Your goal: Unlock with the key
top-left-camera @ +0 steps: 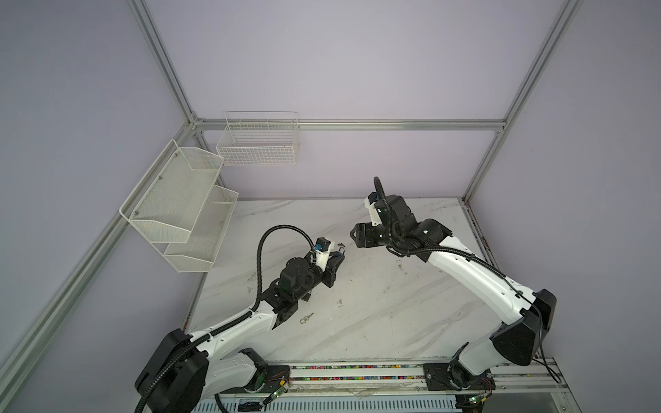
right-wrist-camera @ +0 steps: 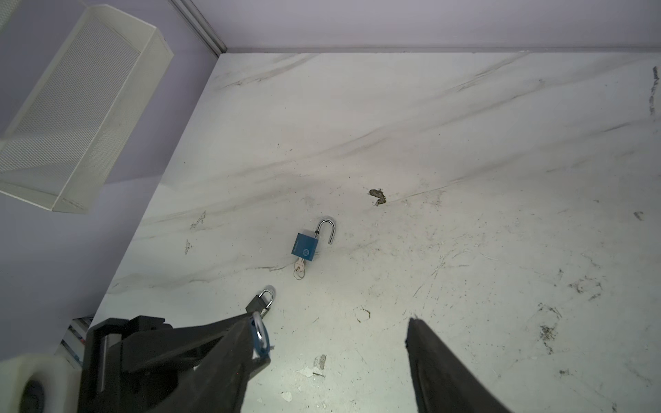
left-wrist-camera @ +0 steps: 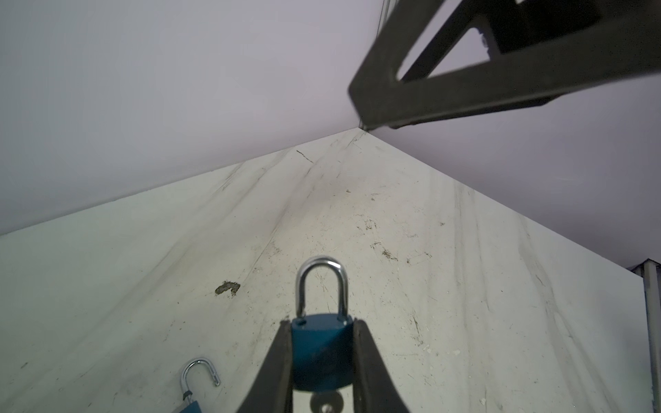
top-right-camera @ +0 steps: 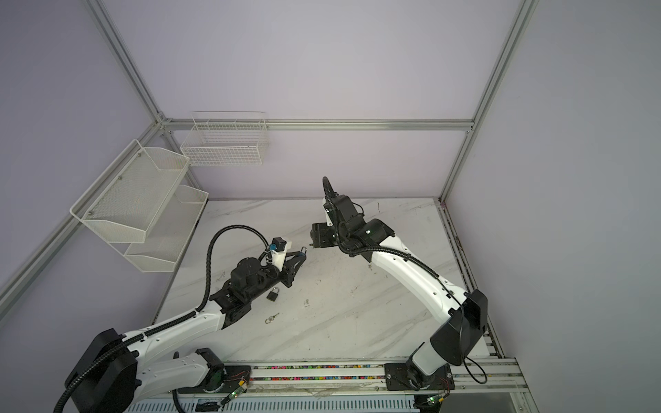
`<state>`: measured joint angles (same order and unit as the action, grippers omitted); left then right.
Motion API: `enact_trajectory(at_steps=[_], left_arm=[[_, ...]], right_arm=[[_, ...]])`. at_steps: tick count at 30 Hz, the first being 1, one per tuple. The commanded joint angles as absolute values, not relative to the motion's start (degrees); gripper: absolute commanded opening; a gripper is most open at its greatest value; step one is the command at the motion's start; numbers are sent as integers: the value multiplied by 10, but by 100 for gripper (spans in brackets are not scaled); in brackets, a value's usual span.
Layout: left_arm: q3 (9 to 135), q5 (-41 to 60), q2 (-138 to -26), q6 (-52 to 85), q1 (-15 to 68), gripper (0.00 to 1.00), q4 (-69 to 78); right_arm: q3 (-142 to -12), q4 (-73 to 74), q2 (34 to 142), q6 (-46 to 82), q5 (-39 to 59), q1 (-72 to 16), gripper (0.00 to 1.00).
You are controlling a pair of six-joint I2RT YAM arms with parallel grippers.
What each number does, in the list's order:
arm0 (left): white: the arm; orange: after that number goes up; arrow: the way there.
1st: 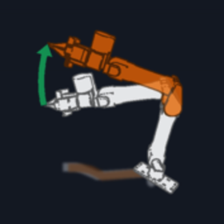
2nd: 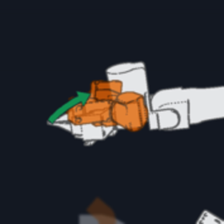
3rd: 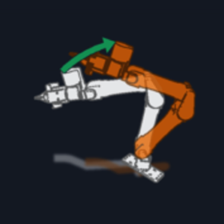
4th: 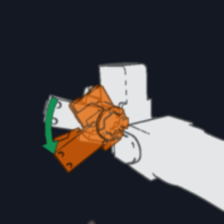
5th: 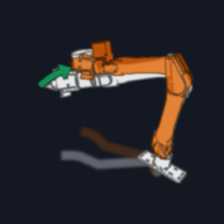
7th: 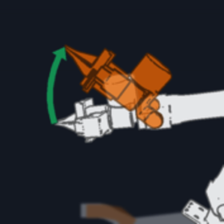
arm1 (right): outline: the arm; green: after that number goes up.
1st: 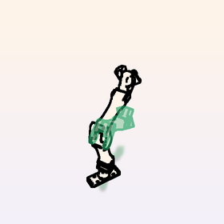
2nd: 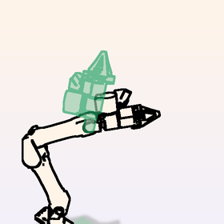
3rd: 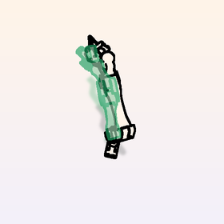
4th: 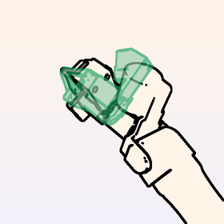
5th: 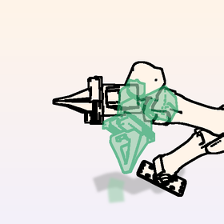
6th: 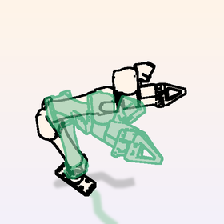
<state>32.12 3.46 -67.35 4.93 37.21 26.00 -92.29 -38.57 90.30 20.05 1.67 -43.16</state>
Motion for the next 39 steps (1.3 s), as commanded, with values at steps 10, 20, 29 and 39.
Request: enact_trajectory(at_steps=[10,20,29,39], left_arm=[[304,11,-703,-21,379,0,404],[291,4,-686,-32,379,0,402],[285,2,-679,-42,380,0,404],[290,-6,-688,-39,380,0,429]], right_arm=[[-1011,-472,977,174,-24,-457,73],[-1059,-520,1018,178,-84,-454,75],[-1071,-556,1035,163,-61,-441,75],[-1041,-560,995,154,-11,-432,75]])
